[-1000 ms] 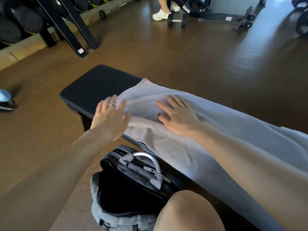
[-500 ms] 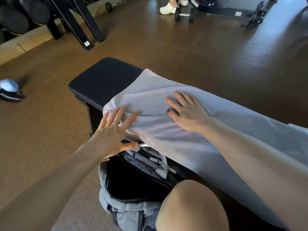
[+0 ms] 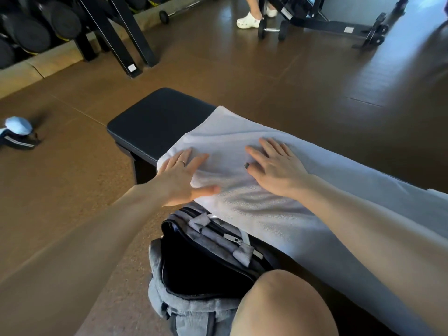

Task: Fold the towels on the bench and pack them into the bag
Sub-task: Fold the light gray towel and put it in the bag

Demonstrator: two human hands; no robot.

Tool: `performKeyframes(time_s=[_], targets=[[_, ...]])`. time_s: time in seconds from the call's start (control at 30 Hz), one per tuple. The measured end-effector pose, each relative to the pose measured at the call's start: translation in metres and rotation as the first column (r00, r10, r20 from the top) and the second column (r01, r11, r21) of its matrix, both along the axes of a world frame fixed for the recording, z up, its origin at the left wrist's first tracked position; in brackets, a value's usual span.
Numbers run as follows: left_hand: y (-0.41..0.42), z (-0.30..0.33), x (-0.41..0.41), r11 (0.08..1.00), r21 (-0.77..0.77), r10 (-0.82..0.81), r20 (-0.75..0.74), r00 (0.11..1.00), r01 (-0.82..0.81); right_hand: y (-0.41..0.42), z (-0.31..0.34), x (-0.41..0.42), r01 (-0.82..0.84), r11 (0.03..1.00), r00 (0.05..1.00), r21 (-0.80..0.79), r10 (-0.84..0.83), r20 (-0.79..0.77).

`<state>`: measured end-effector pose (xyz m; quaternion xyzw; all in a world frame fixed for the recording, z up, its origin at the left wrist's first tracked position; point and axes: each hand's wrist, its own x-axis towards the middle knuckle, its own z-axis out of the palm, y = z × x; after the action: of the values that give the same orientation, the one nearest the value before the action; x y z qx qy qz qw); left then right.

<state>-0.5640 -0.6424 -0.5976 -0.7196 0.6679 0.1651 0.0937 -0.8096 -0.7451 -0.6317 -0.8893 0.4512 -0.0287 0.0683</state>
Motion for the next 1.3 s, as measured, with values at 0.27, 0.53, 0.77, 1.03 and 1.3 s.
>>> performKeyframes(time_s=[0.27, 0.53, 0.77, 1.03, 1.3], targets=[[-0.046, -0.024, 0.006, 0.996, -0.081, 0.036, 0.063, 0.997, -0.031, -0.040, 0.019, 0.060, -0.058, 0.998, 0.995, -0.009, 0.059, 0.085], [-0.049, -0.043, 0.013, 0.964, -0.264, 0.035, 0.018, 0.999, -0.030, -0.106, -0.011, 0.117, -0.075, 0.997, 0.997, 0.014, 0.074, 0.010], [-0.074, -0.040, 0.024, 0.968, -0.235, 0.093, 0.016, 0.996, -0.087, -0.132, -0.009, 0.124, -0.096, 0.991, 0.995, 0.092, 0.094, 0.026], [-0.076, -0.043, 0.026, 0.959, -0.268, 0.099, 0.029, 0.995, -0.088, -0.147, 0.002, 0.148, -0.022, 0.985, 0.999, 0.174, 0.014, 0.046], [-0.076, -0.045, 0.026, 0.953, -0.286, 0.105, 0.019, 0.994, -0.095, -0.153, 0.009, 0.150, -0.005, 0.992, 1.000, 0.127, 0.001, 0.030]])
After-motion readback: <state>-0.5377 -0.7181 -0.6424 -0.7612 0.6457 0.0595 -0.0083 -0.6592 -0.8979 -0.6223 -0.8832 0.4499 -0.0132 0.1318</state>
